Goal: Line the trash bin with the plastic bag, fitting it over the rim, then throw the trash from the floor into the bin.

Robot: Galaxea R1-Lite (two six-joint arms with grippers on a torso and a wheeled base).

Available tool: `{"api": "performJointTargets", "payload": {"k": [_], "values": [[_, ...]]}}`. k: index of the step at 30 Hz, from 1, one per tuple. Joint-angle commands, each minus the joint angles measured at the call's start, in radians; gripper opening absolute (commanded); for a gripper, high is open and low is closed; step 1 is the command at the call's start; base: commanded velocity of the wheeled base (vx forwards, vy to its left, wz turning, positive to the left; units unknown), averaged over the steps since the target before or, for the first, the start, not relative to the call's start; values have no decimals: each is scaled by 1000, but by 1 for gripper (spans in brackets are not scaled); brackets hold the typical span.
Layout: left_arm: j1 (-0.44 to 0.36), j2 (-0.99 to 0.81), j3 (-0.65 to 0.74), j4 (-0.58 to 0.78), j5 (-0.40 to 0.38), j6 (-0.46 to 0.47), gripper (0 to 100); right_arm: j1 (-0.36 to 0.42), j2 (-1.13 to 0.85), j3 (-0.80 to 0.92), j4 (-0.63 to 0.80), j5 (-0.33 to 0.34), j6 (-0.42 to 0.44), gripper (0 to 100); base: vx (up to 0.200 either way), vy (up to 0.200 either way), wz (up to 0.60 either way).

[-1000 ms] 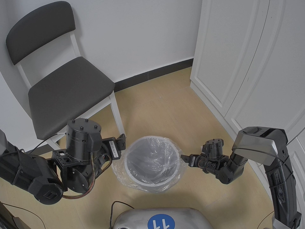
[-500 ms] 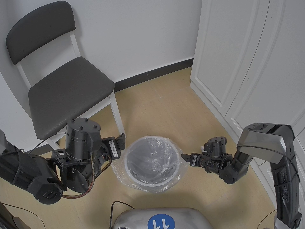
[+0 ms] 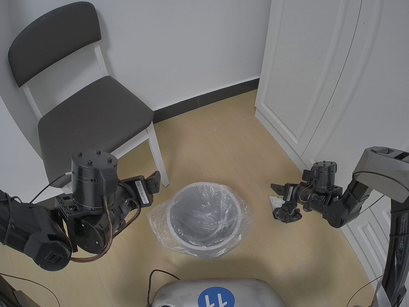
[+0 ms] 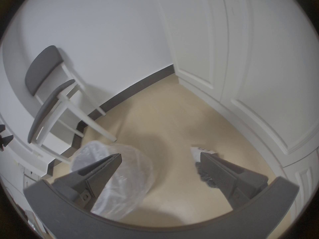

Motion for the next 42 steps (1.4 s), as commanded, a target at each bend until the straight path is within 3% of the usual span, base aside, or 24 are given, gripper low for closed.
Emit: {"api": "performJointTargets", "payload": {"k": [1, 4, 8, 9, 12, 22, 32, 42], "values": [[36, -7, -4, 0, -5, -2, 100, -79, 74, -69, 13, 5, -16, 100, 0, 0, 0], [59, 20, 4, 6, -27, -3, 100, -125, 109, -162, 163, -21, -58, 100, 0, 0, 0], [77, 35, 4, 14, -25, -3, 100, -142, 152, -312, 332, -98, -42, 100, 0, 0, 0], [89, 35, 4, 15, -25, -3, 100, -142, 189, -400, 408, -167, -10, 100, 0, 0, 0], [108, 35, 4, 17, -25, -5, 100, -140, 262, -555, 537, -236, 37, 100, 0, 0, 0], [120, 59, 3, 3, -21, -6, 100, -97, 439, -946, 930, -203, 214, 100, 0, 0, 0], [119, 62, 9, 0, -19, -12, 100, -94, 509, -1043, 1025, -194, 263, 100, 0, 0, 0], [119, 59, 18, 0, -19, -17, 100, -85, 503, -972, 1025, -208, 293, 100, 0, 0, 0]]}}
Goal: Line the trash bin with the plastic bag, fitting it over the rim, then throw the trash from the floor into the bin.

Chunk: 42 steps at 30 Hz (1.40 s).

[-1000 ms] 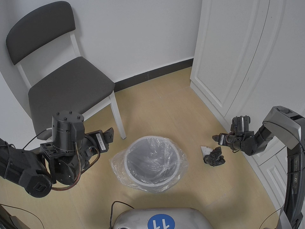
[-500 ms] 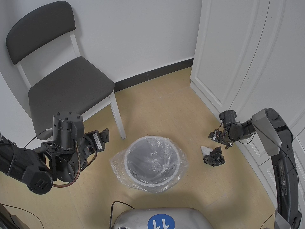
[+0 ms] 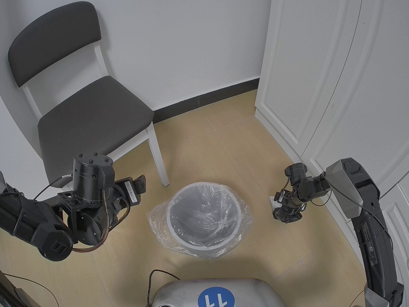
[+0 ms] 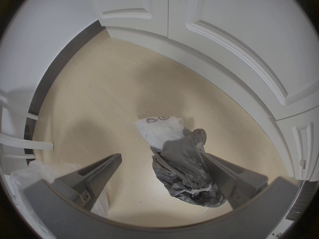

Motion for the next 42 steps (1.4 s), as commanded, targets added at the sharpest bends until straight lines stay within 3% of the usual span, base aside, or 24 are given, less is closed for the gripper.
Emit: {"api": "performJointTargets", "payload": {"k": [1, 15, 16, 29, 36, 38, 42], "values": [[0, 3, 4, 0, 0, -2, 100, 1, -2, 36, -2, -2, 3, 100, 0, 0, 0], [0, 0, 8, -2, -6, -2, 100, -11, -2, 21, 45, -8, 49, 100, 0, 0, 0], [0, 1, 8, -2, -7, -4, 100, -13, -2, 19, 47, -6, 46, 0, 0, 0, 0], [-3, -6, 15, -3, -4, -2, 100, 15, -7, 30, 35, -13, 34, 0, 0, 0, 0], [-22, -29, 39, -14, -6, -4, 100, 38, -134, 142, -13, -13, 37, 0, 0, 0, 0], [-23, -31, 59, -48, -6, -5, 100, 59, -185, 257, -82, 20, 31, 0, 0, 0, 0], [-23, -31, 97, -130, -9, 3, 100, 79, -194, 435, -436, 75, -21, 0, 0, 0, 0]]}}
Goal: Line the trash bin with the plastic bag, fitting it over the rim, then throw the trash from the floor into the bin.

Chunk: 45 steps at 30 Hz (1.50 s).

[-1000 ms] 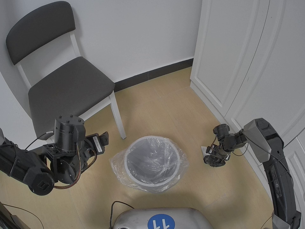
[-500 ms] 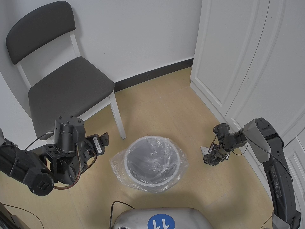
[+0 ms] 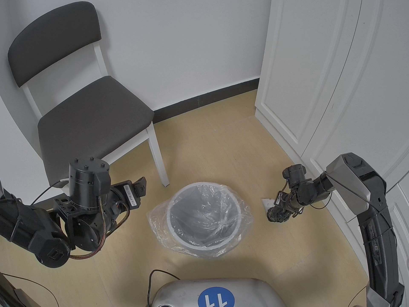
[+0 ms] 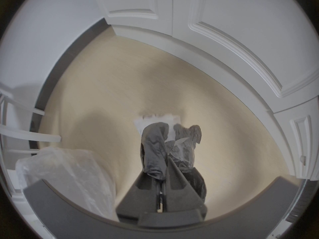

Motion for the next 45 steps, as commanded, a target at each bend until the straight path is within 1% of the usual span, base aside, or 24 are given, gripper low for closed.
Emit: {"api": "performJointTargets", "payload": {"k": [1, 2, 5, 12, 14, 17, 21, 22, 23, 26, 27, 28, 29, 30, 32, 34, 37, 39, 40, 41, 45], "values": [[-5, -11, 50, -92, -1, 5, 100, 33, -83, 245, -383, 59, -63, 0, 0, 0, 0], [-5, -12, 52, -99, -1, 5, 100, 33, -82, 268, -437, 60, -78, 0, 0, 0, 0], [-8, -12, 50, -99, -3, 7, 100, 33, -79, 299, -524, 79, -107, 0, 0, 0, 0], [-19, -9, 50, -100, -4, 7, 100, 28, -76, 319, -569, 129, -109, 0, 0, 0, 0], [-21, -9, 50, -100, -3, 7, 100, 33, -76, 320, -567, 122, -120, 0, 0, 0, 0], [-22, -14, 50, -100, -3, 10, 100, 36, -76, 330, -580, 109, -176, 0, 0, 0, 0], [-25, -27, 55, -100, -3, 11, 100, 30, -68, 363, -692, 122, -175, 0, 0, 0, 0], [-25, -27, 55, -100, -3, 11, 100, 30, -68, 363, -692, 122, -175, 0, 0, 0, 0], [-42, -34, 69, -106, -4, 13, 100, 25, -63, 380, -747, 129, -172, 0, 0, 0, 0], [-57, -43, 75, -126, -4, 13, 100, 25, -71, 411, -788, 146, -172, 0, 0, 0, 0], [-68, -52, 89, -161, -4, 16, 100, 28, -95, 462, -833, 185, -172, 0, 0, 0, 0], [-68, -52, 89, -161, -4, 16, 100, 28, -95, 462, -833, 185, -172, 0, 0, 0, 0], [-83, -58, 113, -214, -3, 19, 100, 28, -154, 512, -891, 226, -173, 0, 0, 0, 0], [-88, -58, 124, -238, -3, 22, 100, 28, -183, 535, -906, 235, -173, 0, 0, 0, 0], [-91, -58, 136, -272, -4, 31, 100, 28, -229, 567, -919, 243, -173, 0, 0, 0, 0], [-93, -58, 165, -342, -6, 65, 100, 35, -349, 624, -919, 260, -175, 0, 0, 0, 0], [-111, -53, 187, -415, -15, 79, 100, 45, -465, 679, -919, 290, -175, 0, 0, 0, 0], [-117, -55, 199, -431, -18, 83, 100, 50, -493, 695, -919, 300, -175, 0, 0, 0, 0], [-126, -57, 238, -477, -19, 116, 100, 65, -540, 719, -919, 317, -173, 0, 0, 0, 0], [-126, -57, 253, -500, -23, 129, 100, 71, -553, 725, -922, 317, -173, 0, 0, 0, 0], [-128, -41, 308, -652, -96, 140, 100, 120, -609, 751, -923, 313, -175, 0, -150, 0, 0]]}}
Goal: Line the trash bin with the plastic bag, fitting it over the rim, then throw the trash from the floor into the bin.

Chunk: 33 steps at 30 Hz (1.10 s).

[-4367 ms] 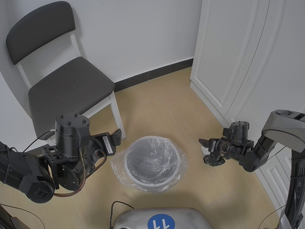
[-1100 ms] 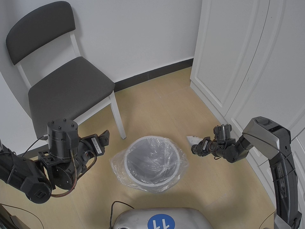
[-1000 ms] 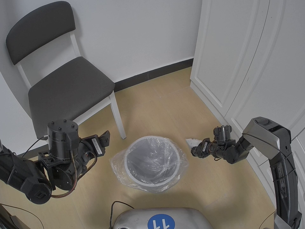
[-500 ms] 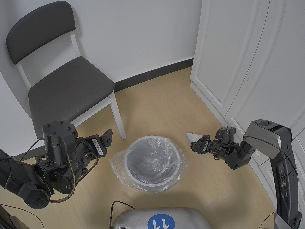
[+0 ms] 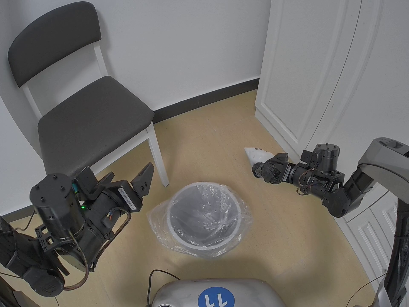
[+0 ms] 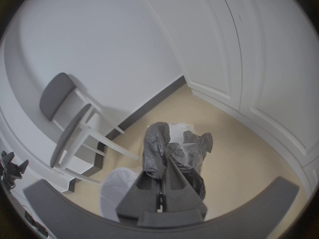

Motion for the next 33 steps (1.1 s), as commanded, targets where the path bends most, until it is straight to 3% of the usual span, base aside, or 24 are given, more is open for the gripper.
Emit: {"api": "performJointTargets", "payload": {"k": [1, 7, 8, 9, 13, 18, 23, 27, 33], "values": [[-16, 14, 97, -134, -71, 27, 100, 76, -172, 70, -5, 11, -3, 0, 0, 0, 0], [-16, 17, 133, -226, -118, 31, 100, 262, -197, 41, 7, 4, -15, 0, 0, 0, 0], [-16, 17, 133, -226, -118, 31, 100, 262, -197, 41, 7, 4, -15, 0, 0, 0, 0], [-16, 28, 133, -227, -117, 34, 100, 332, -192, 16, 21, 4, -19, 0, 0, 0, 0], [-14, 28, 133, -229, -114, 39, 100, 421, -166, -51, 116, -2, -62, 0, 0, 0, 0], [-8, 29, 134, -232, -114, 71, 100, 449, -106, -152, 228, -54, -67, 0, 0, 0, 0], [-8, 21, 136, -234, -112, 102, 100, 440, -85, -226, 308, -56, -58, 0, 0, 0, 0], [-8, 0, 142, -235, -111, 122, 100, 449, -62, -306, 454, -54, -4, 0, 0, 0, 0], [-13, -26, 153, -241, -111, 155, 100, 452, 46, -370, 504, -59, 25, 0, 0, 0, 0]]}}
